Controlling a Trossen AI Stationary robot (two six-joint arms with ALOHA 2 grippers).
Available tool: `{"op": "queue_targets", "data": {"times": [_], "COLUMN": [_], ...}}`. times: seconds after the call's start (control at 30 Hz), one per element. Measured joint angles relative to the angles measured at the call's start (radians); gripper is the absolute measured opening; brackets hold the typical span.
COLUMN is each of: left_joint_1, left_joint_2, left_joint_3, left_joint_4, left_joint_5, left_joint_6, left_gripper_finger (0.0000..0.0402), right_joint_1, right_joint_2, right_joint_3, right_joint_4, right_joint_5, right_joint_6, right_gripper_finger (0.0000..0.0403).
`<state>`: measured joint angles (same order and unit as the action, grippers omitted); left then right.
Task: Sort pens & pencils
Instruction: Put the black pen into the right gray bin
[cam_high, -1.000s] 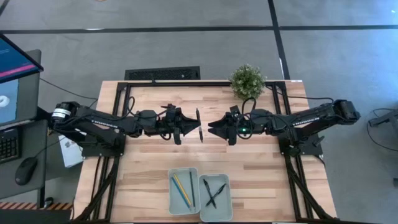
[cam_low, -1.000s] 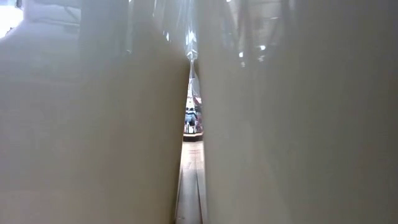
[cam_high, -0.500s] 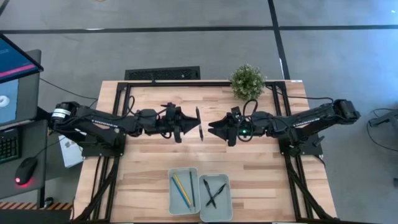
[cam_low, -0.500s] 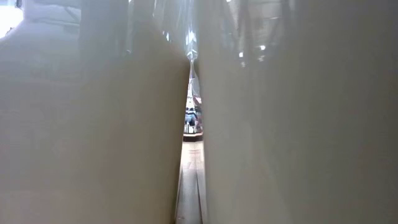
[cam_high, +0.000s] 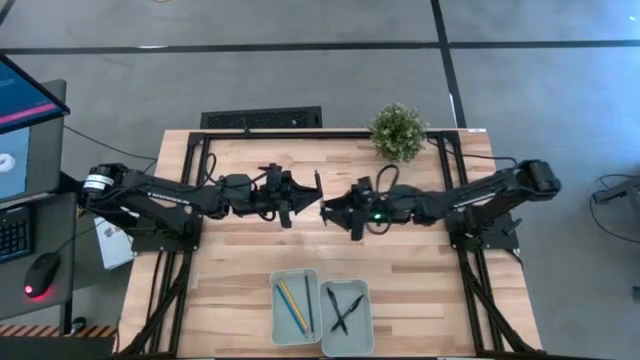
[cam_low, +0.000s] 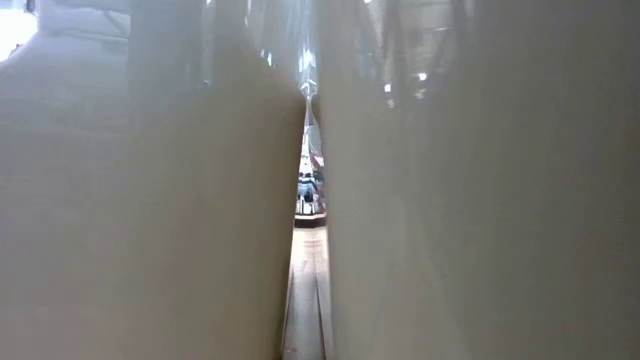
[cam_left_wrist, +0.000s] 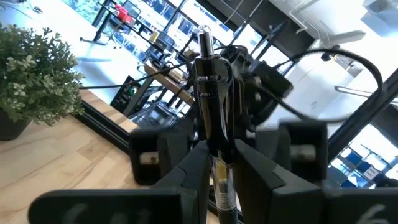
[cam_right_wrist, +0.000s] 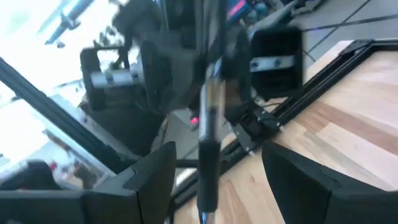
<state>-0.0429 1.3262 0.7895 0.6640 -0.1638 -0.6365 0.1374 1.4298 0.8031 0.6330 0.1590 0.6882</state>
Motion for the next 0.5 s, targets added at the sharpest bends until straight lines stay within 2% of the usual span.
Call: {"op": "queue_targets", "data": {"times": [0.13,0.5], "left_joint_1": [0.000,0.000], "left_joint_2": [0.000,0.000], "left_joint_3": [0.000,0.000], "left_joint_4": [0.000,-0.018], "left_joint_5": [0.007,0.065], "left_joint_6": [0.001,-0.002], "left_gripper_finger": [0.0050,0.0050], "right_joint_1": [-0.001,-0.002], "right_joint_2": [0.069,0.067], "right_joint_3": [0.075,0.145], "right_joint_4": [-0.003,-0.130], "right_joint_5": [-0.046,-0.057], "right_joint_6": [-0.034,-0.087], "right_gripper_finger": [0.0260,0.0260]}}
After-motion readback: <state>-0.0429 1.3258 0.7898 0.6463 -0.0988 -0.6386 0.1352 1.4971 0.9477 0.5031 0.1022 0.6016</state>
